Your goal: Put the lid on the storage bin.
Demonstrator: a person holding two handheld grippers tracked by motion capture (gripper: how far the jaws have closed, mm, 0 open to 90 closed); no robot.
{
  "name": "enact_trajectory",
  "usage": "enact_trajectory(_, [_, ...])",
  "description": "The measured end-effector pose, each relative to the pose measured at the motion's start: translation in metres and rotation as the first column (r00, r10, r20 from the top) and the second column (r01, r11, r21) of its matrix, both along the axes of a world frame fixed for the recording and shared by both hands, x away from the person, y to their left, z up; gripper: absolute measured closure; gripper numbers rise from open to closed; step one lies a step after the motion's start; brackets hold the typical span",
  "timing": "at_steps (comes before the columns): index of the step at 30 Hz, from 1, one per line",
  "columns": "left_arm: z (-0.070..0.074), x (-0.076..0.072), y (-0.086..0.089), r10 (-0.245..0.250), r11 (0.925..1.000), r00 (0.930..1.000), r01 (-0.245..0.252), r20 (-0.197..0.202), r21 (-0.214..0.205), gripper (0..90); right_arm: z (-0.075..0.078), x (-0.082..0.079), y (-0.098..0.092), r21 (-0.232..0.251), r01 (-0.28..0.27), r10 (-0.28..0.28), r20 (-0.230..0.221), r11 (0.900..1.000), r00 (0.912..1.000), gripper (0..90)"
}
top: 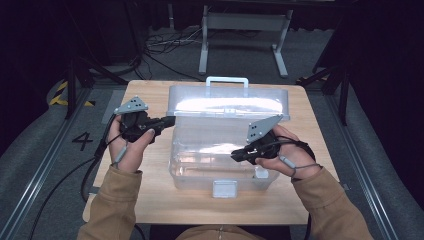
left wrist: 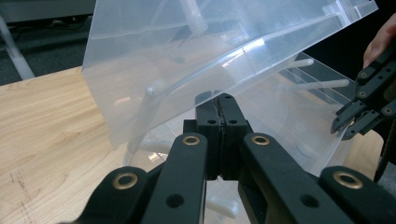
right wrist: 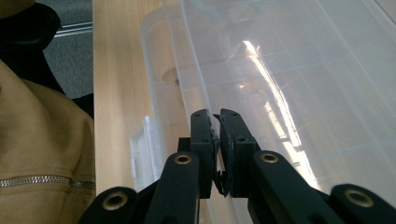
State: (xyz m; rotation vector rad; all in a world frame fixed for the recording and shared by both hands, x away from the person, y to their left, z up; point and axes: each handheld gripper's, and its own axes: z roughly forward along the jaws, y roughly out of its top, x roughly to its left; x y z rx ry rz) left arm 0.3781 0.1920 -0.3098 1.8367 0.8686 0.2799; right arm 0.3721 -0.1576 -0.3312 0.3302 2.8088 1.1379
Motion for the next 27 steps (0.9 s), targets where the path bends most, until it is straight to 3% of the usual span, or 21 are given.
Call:
enact_trajectory(6, [0.0,-0.002,0.0,-0.004,1.0,1.0,0.004,-0.007,0.002,89.9,0.001,0.0,-0.004,0.028,0.005,-0.005,-0.007,0.9996,1.0,84.3])
enact_trajectory(12, [0.001,-0.002,0.001,-0.017,0.9997,0.9998,0.017,-0.007,0.018,89.7,0.006,-0.004,-0.014,0.097,0.03,-0.03,-0.001,0.9948,0.9995,87.3])
enact_trajectory(18, [0.0,-0.002,0.001,-0.024,0.9995,0.9997,0.024,-0.011,0.022,89.7,0.015,-0.01,-0.033,0.176,0.073,-0.078,0.024,0.9817,0.9966,90.0])
enact_trajectory(27, [0.001,-0.003,0.001,-0.034,0.9986,0.9993,0.035,-0.015,0.04,89.7,0.013,-0.016,-0.059,0.231,0.154,-0.161,0.014,0.9606,0.9868,90.0])
